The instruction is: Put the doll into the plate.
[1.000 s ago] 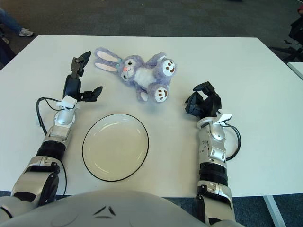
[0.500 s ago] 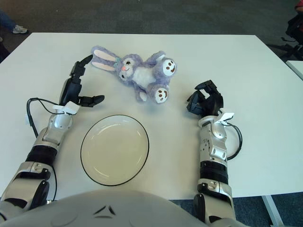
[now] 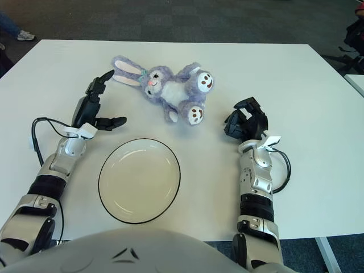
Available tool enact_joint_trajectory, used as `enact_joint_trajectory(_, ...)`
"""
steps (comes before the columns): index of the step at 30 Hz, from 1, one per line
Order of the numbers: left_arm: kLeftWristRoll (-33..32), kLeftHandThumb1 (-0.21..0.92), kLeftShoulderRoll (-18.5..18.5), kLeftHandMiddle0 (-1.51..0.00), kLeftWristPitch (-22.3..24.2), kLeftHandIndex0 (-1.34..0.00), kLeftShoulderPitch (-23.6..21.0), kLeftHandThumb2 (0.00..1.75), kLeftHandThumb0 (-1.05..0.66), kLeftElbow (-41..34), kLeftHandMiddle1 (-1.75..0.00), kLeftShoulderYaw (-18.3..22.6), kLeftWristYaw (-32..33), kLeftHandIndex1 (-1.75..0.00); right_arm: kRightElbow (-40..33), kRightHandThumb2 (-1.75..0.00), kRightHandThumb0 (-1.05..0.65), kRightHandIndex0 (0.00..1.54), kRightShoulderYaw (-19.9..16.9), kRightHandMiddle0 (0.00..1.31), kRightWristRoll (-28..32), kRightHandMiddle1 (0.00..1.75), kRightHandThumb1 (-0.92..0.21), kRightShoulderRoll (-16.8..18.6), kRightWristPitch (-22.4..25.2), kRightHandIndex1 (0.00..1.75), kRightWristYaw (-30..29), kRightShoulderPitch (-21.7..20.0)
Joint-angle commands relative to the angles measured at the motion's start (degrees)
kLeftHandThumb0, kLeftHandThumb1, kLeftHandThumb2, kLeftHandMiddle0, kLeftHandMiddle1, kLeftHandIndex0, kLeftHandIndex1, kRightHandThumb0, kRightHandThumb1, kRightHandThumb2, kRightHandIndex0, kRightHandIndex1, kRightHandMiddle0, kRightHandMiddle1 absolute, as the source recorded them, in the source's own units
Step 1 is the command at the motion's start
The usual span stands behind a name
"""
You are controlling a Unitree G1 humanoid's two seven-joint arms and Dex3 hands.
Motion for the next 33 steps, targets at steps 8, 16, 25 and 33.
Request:
enact_joint_trajectory(8, 0.8, 0.54, 2.6, -0.16, 2.2, 0.00, -3.1, 0.63, -0.83, -4.0, -0.69, -1.6, -3.2, -0.48, 2.1, -1.51, -0.01, 0.72, 0.6, 0.60, -0.5, 1.66, -0.13, 0.5, 1.8, 1.75, -0.3, 1.6)
enact_joint_trajectory(16, 5.5, 0.51, 3.8, -0.12, 2.2, 0.00, -5.4, 0.65, -0.81, -5.0, -0.69, -3.2, -0.9, -0.56, 2.1, -1.51, -0.01, 0.72, 0.8, 0.60, -0.8, 1.65, -0.13, 0.3, 1.7, 1.75, -0.5, 1.6)
enact_joint_trajectory(25, 10.1, 0.51, 4.2, -0.13, 2.0, 0.00, -10.1, 0.66, -0.83, -2.6, -0.71, -5.6, 1.9, -0.60, 1.9, -1.51, -0.01, 0.72, 0.9, 0.59, -0.7, 1.66, -0.13, 0.4, 2.2, 1.75, -0.7, 1.7)
enact_joint_trajectory(33, 13.9, 0.58, 4.6, -0.13, 2.2, 0.00, -13.7, 0.61, -0.87, -0.6, -0.68, -7.9, 5.2, -0.61, 1.8, -1.51, -0.01, 0.72, 1.2, 0.59, -0.8, 1.67, -0.13, 0.2, 2.3, 1.75, -1.0, 1.8)
